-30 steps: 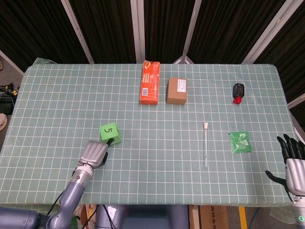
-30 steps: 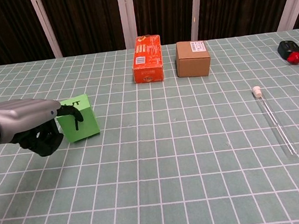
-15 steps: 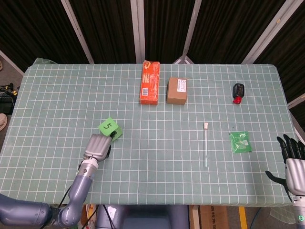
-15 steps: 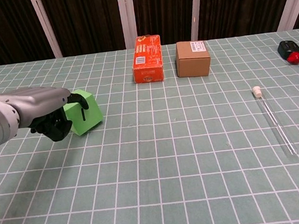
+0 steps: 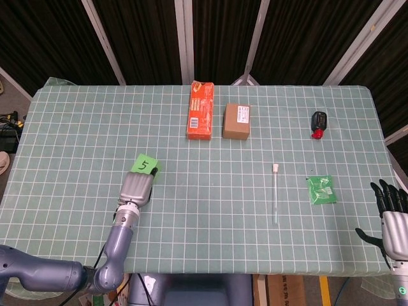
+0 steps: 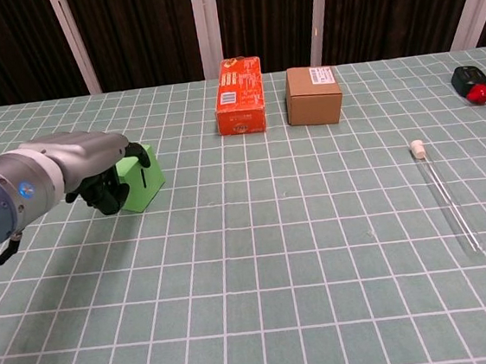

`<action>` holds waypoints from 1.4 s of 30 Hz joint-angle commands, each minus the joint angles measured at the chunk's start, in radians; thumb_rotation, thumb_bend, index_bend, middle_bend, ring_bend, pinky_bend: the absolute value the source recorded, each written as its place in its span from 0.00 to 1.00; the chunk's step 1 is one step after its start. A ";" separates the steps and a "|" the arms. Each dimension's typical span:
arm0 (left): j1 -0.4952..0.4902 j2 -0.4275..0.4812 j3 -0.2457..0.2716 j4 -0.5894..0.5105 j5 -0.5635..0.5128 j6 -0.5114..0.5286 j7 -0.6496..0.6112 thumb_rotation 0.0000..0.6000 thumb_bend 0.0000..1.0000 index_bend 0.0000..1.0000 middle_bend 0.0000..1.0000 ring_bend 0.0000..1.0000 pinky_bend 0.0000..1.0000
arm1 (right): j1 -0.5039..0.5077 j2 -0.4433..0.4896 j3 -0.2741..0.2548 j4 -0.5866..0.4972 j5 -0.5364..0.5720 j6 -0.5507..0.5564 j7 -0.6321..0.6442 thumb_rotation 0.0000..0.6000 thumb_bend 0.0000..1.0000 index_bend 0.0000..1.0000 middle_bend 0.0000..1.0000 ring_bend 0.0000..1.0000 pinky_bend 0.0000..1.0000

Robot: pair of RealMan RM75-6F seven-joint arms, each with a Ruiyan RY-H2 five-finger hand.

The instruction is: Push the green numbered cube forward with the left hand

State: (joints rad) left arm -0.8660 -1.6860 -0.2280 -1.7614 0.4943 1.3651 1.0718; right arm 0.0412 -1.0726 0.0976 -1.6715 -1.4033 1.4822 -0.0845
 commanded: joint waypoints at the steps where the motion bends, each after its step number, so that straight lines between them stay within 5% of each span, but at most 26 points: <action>1: -0.009 -0.015 -0.006 0.014 0.007 0.020 0.005 1.00 0.80 0.18 0.77 0.61 0.68 | 0.000 0.000 0.000 0.000 0.000 -0.001 -0.001 1.00 0.04 0.07 0.00 0.00 0.00; 19: -0.008 -0.018 -0.031 0.035 0.015 0.082 -0.002 1.00 0.78 0.18 0.74 0.58 0.68 | 0.000 0.001 -0.003 -0.006 0.001 -0.003 -0.005 1.00 0.05 0.06 0.00 0.00 0.00; 27: 0.005 0.032 -0.051 -0.094 0.060 0.091 -0.043 1.00 0.70 0.18 0.50 0.47 0.68 | 0.001 0.000 -0.001 -0.004 0.005 -0.004 -0.007 1.00 0.04 0.06 0.00 0.00 0.00; 29: 0.026 0.080 -0.044 -0.200 0.132 0.103 -0.086 1.00 0.68 0.18 0.44 0.42 0.67 | 0.001 0.000 -0.001 -0.005 0.004 -0.003 -0.005 1.00 0.04 0.07 0.00 0.00 0.00; 32: 0.120 0.198 0.027 -0.410 0.327 0.147 -0.216 1.00 0.64 0.18 0.40 0.37 0.66 | -0.001 0.003 -0.004 -0.008 -0.002 -0.001 -0.002 1.00 0.04 0.06 0.00 0.00 0.00; 35: 0.349 0.388 0.241 -0.528 0.741 0.340 -0.431 1.00 0.62 0.21 0.36 0.30 0.59 | -0.005 0.007 -0.006 -0.014 -0.011 0.009 -0.001 1.00 0.05 0.06 0.00 0.00 0.00; 37: 0.470 0.493 0.356 -0.458 0.927 0.441 -0.577 1.00 0.61 0.21 0.32 0.24 0.51 | -0.009 0.010 -0.009 -0.019 -0.015 0.014 -0.002 1.00 0.05 0.06 0.00 0.00 0.00; 42: 0.652 0.589 0.404 -0.238 0.971 0.604 -0.804 1.00 0.61 0.23 0.26 0.11 0.29 | -0.007 0.017 -0.014 -0.023 -0.026 0.011 -0.001 1.00 0.04 0.06 0.00 0.00 0.00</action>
State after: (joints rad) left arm -0.4705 -1.2880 0.0138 -2.1425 1.3041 1.7464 0.5532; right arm 0.0331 -1.0573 0.0846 -1.6948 -1.4280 1.4942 -0.0861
